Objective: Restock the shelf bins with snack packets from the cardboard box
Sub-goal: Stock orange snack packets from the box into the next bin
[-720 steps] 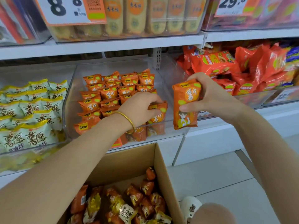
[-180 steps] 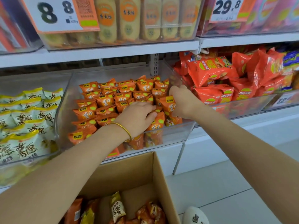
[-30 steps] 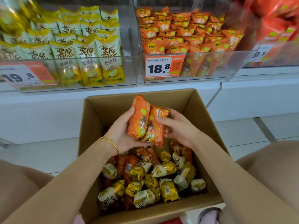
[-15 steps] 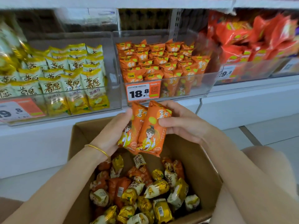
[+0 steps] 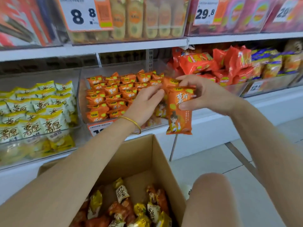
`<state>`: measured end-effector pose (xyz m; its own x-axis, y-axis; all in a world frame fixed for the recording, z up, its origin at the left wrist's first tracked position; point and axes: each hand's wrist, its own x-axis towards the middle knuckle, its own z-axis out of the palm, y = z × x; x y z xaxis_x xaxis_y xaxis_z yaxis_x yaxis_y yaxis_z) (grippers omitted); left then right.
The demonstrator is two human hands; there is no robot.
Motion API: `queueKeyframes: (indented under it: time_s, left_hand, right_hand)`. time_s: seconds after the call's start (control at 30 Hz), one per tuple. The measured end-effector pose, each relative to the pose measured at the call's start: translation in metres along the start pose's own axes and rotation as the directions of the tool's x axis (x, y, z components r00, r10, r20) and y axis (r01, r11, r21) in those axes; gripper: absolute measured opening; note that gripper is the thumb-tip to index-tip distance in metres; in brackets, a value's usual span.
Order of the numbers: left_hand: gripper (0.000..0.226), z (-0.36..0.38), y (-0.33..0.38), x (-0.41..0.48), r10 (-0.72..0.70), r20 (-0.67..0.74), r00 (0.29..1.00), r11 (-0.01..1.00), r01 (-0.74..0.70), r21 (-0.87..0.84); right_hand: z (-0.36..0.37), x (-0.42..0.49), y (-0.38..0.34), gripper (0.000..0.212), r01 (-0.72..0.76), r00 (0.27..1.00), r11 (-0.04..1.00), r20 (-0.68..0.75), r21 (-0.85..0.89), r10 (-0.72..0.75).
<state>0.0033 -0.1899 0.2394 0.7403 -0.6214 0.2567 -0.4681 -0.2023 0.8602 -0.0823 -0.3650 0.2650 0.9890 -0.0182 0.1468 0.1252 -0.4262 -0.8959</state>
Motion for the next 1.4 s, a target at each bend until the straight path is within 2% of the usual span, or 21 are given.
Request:
queueKeyframes:
  time_s: [0.07,0.17,0.3,0.43,0.5,0.57,0.67,0.73,0.77,0.8,0.87,0.93,1.03,1.13,1.2,1.27,1.33,1.4]
  left_hand:
    - [0.037,0.005,-0.001,0.023,0.078,-0.031,0.996,0.985,-0.072,0.156]
    - [0.036,0.008,-0.011,0.046,0.083,-0.105,0.991,0.974,-0.058,0.218]
    - [0.04,0.013,-0.019,0.061,0.081,-0.11,0.991,0.961,-0.049,0.271]
    - [0.045,0.019,-0.031,0.065,0.108,-0.033,0.994,0.937,-0.09,0.338]
    - [0.044,0.022,-0.035,0.07,0.11,-0.001,0.994,0.913,-0.101,0.395]
    - [0.041,0.026,-0.04,0.075,0.11,0.047,0.993,0.866,-0.119,0.486]
    - [0.036,0.034,-0.045,0.078,0.124,0.131,0.984,0.732,-0.18,0.657]
    - [0.034,0.038,-0.046,0.079,0.124,0.133,0.983,0.667,-0.182,0.722]
    - [0.034,0.039,-0.047,0.08,0.114,0.143,0.983,0.64,-0.183,0.746]
    - [0.034,0.041,-0.046,0.081,0.099,0.159,0.982,0.613,-0.186,0.768]
    - [0.033,0.044,-0.045,0.08,0.085,0.176,0.981,0.58,-0.192,0.792]
    - [0.032,0.048,-0.047,0.077,0.097,0.177,0.979,0.54,-0.201,0.818]
    - [0.033,0.055,-0.049,0.062,0.258,0.135,0.957,0.397,-0.232,0.888]
    - [0.031,0.069,-0.058,0.03,0.563,0.117,0.819,0.343,-0.359,0.868]
    - [0.029,0.084,-0.075,0.006,0.634,0.212,0.744,0.316,-0.5,0.806]
    - [0.025,0.099,-0.097,-0.012,0.57,0.346,0.745,0.319,-0.589,0.743]
    - [0.022,0.112,-0.115,-0.018,0.439,0.449,0.778,0.36,-0.611,0.705]
    - [0.022,0.124,-0.127,-0.013,0.328,0.498,0.803,0.43,-0.596,0.678]
  right_hand:
    - [-0.03,0.009,-0.003,0.047,-0.001,0.997,0.982,-0.08,-0.187,-0.015]
    - [-0.052,0.027,0.0,0.048,-0.016,0.997,0.926,-0.078,-0.376,-0.015]
    - [-0.05,0.058,0.019,0.045,-0.061,0.99,0.878,0.081,-0.475,0.113]
    - [-0.047,0.075,0.04,0.03,-0.118,0.919,0.834,0.259,-0.539,0.297]
    - [-0.047,0.077,0.046,0.023,-0.076,0.93,0.819,0.256,-0.569,0.264]
    - [-0.046,0.078,0.053,0.025,-0.029,0.957,0.815,0.218,-0.579,0.189]
    - [-0.039,0.078,0.067,0.033,0.018,0.978,0.793,0.175,-0.609,0.112]
    - [-0.034,0.073,0.071,0.029,0.059,0.996,0.788,0.09,-0.613,-0.005]
    - [-0.032,0.067,0.071,0.024,0.068,0.995,0.815,-0.015,-0.575,-0.094]
    - [-0.03,0.059,0.072,0.022,0.064,0.972,0.866,-0.166,-0.496,-0.167]
    - [-0.023,0.038,0.079,0.023,0.067,0.871,0.949,-0.445,-0.309,-0.207]
    - [-0.008,0.019,0.099,0.023,0.061,0.819,0.956,-0.533,-0.287,-0.213]
    - [0.021,-0.002,0.141,0.025,0.005,0.862,0.96,-0.485,-0.279,-0.145]
    - [0.037,-0.015,0.184,0.032,-0.1,0.897,0.961,-0.442,-0.259,-0.025]
    - [0.04,-0.023,0.214,0.03,-0.218,0.904,0.937,-0.418,-0.272,0.088]
    - [0.041,-0.031,0.247,0.028,-0.357,0.885,0.889,-0.408,-0.286,0.225]
    - [0.046,-0.041,0.284,0.028,-0.488,0.847,0.826,-0.385,-0.284,0.368]
    - [0.055,-0.052,0.324,0.023,-0.627,0.776,0.695,-0.364,-0.352,0.515]
